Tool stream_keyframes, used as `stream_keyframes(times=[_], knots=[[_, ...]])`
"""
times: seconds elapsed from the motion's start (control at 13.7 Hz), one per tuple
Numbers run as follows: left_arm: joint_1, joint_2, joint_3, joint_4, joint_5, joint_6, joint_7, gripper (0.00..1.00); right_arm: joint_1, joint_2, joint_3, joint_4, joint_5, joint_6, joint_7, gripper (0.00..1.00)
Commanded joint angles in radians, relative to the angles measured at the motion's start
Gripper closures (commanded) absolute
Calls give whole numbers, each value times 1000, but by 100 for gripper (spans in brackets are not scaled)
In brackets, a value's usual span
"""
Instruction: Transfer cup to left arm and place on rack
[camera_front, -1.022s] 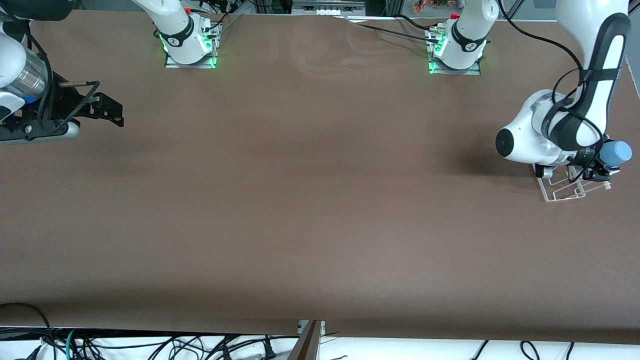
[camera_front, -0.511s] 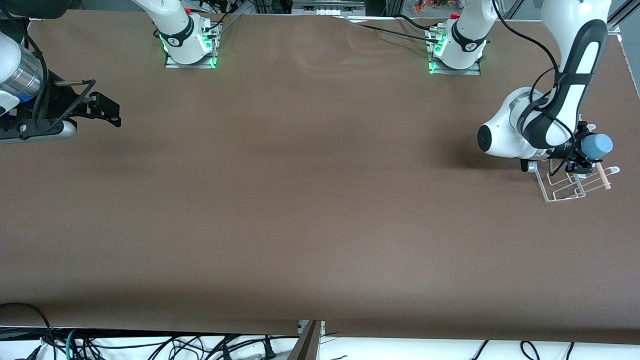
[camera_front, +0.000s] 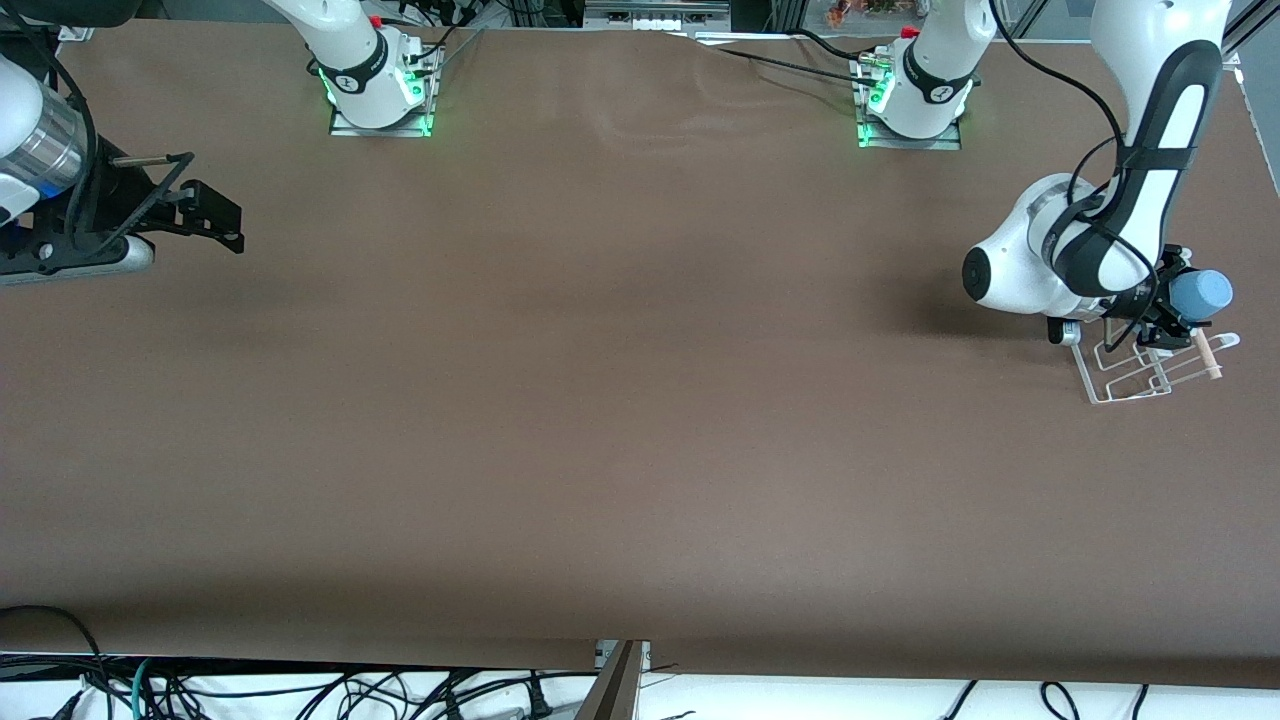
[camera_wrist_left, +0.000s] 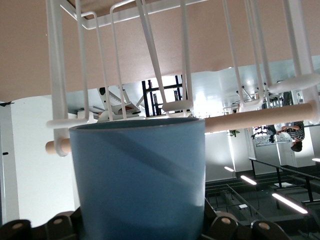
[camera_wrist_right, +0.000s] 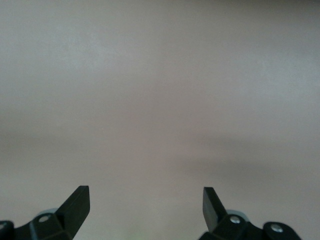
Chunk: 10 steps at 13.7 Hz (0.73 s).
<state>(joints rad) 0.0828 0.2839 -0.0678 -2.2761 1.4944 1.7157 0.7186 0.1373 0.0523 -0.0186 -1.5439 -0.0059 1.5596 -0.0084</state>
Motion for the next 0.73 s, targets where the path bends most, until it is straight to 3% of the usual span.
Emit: stream_keyframes(times=[0.0, 0.66], knots=[[12, 1, -4, -19, 38, 19, -42, 100, -8, 6, 11, 21, 0, -4, 5, 0], [40, 43, 2, -19, 103, 76, -93, 100, -4, 20, 5, 33, -6, -1, 2, 0]])
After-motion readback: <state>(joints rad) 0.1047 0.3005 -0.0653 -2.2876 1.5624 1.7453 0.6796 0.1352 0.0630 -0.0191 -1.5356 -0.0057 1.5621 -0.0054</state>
